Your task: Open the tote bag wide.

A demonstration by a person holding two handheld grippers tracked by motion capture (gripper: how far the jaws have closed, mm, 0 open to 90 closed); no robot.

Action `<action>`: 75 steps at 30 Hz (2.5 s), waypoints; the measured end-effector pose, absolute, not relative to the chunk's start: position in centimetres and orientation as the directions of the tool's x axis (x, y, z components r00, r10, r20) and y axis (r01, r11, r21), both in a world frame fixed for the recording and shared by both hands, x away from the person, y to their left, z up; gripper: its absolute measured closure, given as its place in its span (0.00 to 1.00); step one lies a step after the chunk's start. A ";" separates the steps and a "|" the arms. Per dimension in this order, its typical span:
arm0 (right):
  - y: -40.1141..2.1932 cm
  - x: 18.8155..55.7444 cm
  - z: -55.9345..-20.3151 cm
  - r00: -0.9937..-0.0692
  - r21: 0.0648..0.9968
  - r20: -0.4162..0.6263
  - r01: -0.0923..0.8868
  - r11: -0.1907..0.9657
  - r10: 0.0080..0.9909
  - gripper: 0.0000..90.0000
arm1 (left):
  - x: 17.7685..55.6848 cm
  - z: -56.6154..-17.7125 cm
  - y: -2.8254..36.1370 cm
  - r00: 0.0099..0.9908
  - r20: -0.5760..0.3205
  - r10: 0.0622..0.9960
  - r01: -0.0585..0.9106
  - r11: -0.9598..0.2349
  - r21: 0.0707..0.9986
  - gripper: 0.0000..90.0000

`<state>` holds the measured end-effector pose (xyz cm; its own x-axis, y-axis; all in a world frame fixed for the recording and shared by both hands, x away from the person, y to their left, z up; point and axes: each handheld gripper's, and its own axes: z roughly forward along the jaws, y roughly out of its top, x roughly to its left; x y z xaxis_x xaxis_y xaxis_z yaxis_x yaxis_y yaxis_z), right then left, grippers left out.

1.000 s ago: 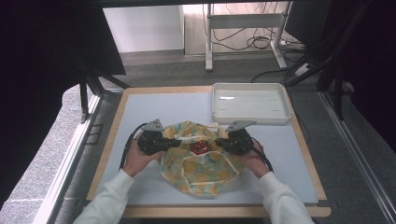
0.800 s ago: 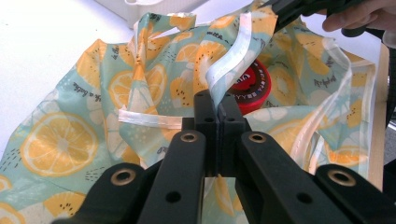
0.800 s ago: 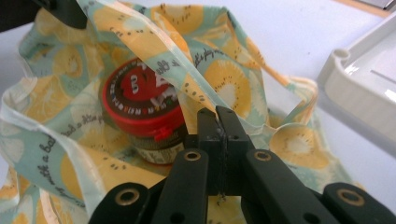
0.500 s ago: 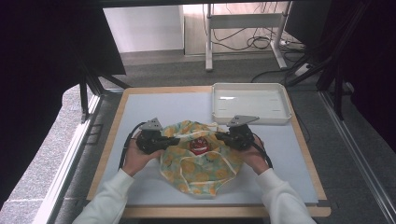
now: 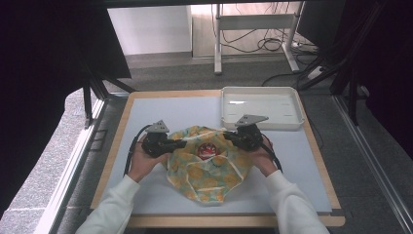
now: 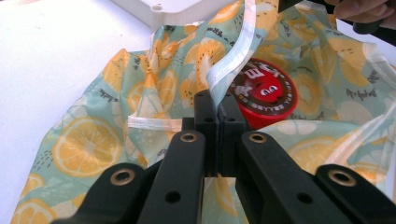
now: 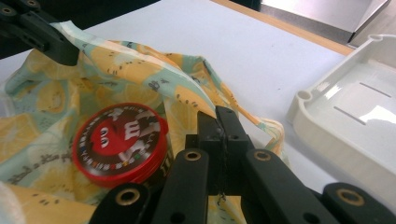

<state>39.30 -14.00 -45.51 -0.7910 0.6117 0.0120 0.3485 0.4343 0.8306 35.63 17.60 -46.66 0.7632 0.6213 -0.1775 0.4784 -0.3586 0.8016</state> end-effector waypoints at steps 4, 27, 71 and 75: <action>-13.8 39.7 -45.8 -0.787 0.827 -0.003 0.345 0.444 0.617 0.99 | 36.1 -46.9 17.6 0.751 -0.179 0.635 0.490 -0.355 0.796 1.00; -13.1 41.8 -49.3 -0.739 0.765 -0.036 0.412 0.494 0.673 0.99 | 38.8 -49.2 15.8 0.703 -0.134 0.698 0.540 -0.402 0.739 1.00; -13.2 42.3 -51.4 -0.733 0.723 -0.022 0.458 0.517 0.680 0.76 | 40.0 -52.0 15.5 0.673 -0.173 0.719 0.606 -0.401 0.687 0.62; -13.9 41.8 -49.7 -0.709 0.793 -0.001 0.429 0.433 0.705 0.52 | 39.2 -50.5 16.2 0.663 -0.182 0.726 0.584 -0.351 0.732 0.39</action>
